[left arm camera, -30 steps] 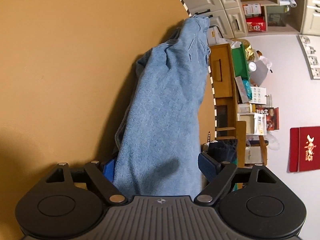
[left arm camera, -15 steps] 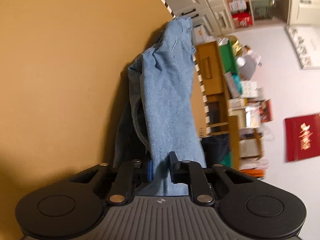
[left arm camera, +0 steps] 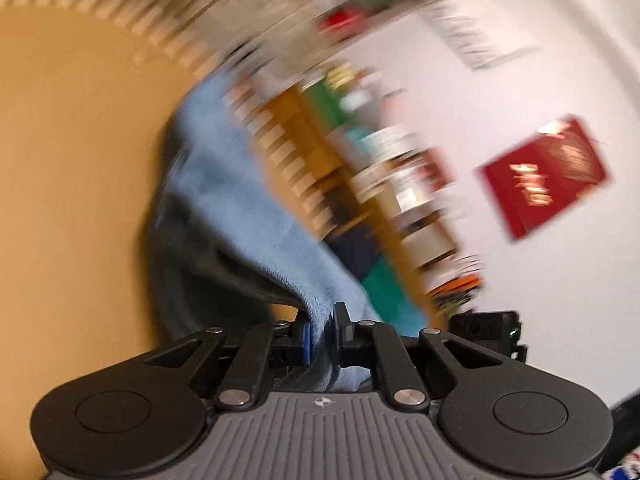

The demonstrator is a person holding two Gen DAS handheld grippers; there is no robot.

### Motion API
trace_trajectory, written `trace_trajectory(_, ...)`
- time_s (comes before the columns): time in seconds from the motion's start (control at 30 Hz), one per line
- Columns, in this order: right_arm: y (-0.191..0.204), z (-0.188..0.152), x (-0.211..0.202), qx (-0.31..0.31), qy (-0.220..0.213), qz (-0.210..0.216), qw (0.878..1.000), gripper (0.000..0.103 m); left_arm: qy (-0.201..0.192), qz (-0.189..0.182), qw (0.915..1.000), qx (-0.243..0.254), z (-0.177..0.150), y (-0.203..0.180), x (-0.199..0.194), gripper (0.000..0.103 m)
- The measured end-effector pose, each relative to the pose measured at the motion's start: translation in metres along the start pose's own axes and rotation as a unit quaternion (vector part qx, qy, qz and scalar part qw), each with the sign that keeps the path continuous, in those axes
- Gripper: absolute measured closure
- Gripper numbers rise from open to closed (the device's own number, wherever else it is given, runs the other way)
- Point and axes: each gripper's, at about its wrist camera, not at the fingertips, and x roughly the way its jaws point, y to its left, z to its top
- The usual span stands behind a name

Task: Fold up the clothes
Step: 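Pinch the folded jeans with both grippers and straighten the fold, then open both grippers and withdraw them from the folded jeans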

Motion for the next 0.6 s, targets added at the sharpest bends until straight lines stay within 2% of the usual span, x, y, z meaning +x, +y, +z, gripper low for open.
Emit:
trace_trajectory(0.07,-0.015,-0.016,0.019,0.021,0.039,-0.029,0.999,0.089,0.026,0.036,0.9978,-0.05,-0.021,0.024,0.006,0.092)
trace_trajectory(0.17,-0.019,-0.03,0.031,0.014,0.057,-0.058,0.997,0.089,0.012,0.052,0.9951,-0.083,-0.04,0.039,0.005,0.092)
trace_trajectory(0.23,-0.018,-0.036,0.034,0.004,0.071,-0.073,0.995,0.088,0.022,0.065,0.9932,-0.093,-0.047,0.044,0.005,0.091)
trace_trajectory(0.33,-0.023,-0.042,0.034,0.017,0.073,-0.072,0.995,0.088,0.031,0.075,0.9906,-0.11,-0.05,0.05,0.006,0.09)
trace_trajectory(0.4,-0.021,-0.038,0.03,0.046,0.082,-0.074,0.993,0.079,0.037,0.078,0.9887,-0.122,-0.046,0.05,0.003,0.086)
trace_trajectory(0.43,-0.016,-0.033,0.028,0.058,0.093,-0.079,0.991,0.07,0.04,0.085,0.9885,-0.118,-0.04,0.045,-0.002,0.081)
trace_trajectory(0.47,-0.006,-0.028,0.016,0.037,0.087,-0.09,0.991,0.053,0.041,0.092,0.9885,-0.112,-0.033,0.039,-0.01,0.078)
trace_trajectory(0.5,0.005,-0.022,0.002,0.007,0.077,-0.102,0.992,0.052,0.032,0.099,0.9899,-0.096,-0.024,0.029,-0.024,0.072)
trace_trajectory(0.53,0.016,-0.016,-0.012,-0.023,0.067,-0.114,0.991,0.055,0.021,0.115,0.9907,-0.069,-0.012,0.014,-0.041,0.061)
trace_trajectory(0.6,0.036,-0.001,-0.034,-0.079,0.046,-0.131,0.987,0.059,0.001,0.16,0.9871,-0.003,0.012,-0.019,-0.059,0.05)
